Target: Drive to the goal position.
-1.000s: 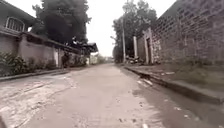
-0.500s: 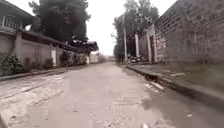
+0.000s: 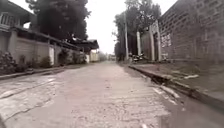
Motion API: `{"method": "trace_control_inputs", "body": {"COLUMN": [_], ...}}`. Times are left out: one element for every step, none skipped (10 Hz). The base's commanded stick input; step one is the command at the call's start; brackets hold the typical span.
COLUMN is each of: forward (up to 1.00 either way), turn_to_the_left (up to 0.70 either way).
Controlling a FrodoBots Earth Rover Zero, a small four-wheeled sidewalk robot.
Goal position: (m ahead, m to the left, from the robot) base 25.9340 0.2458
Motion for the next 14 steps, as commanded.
{"method": "trace_control_inputs", "body": {"forward": [1.0,1.0,1.0,1.0,1.0,1.0,1.0,1.0,1.0,1.0,1.0,1.0,1.0,1.0], "turn_to_the_left": [0.0,0.0,0.0,0.0,0.0,0.0,0.0,-0.1,-0.37,-0.35,0.0,0.0,0.0,-0.03]}}
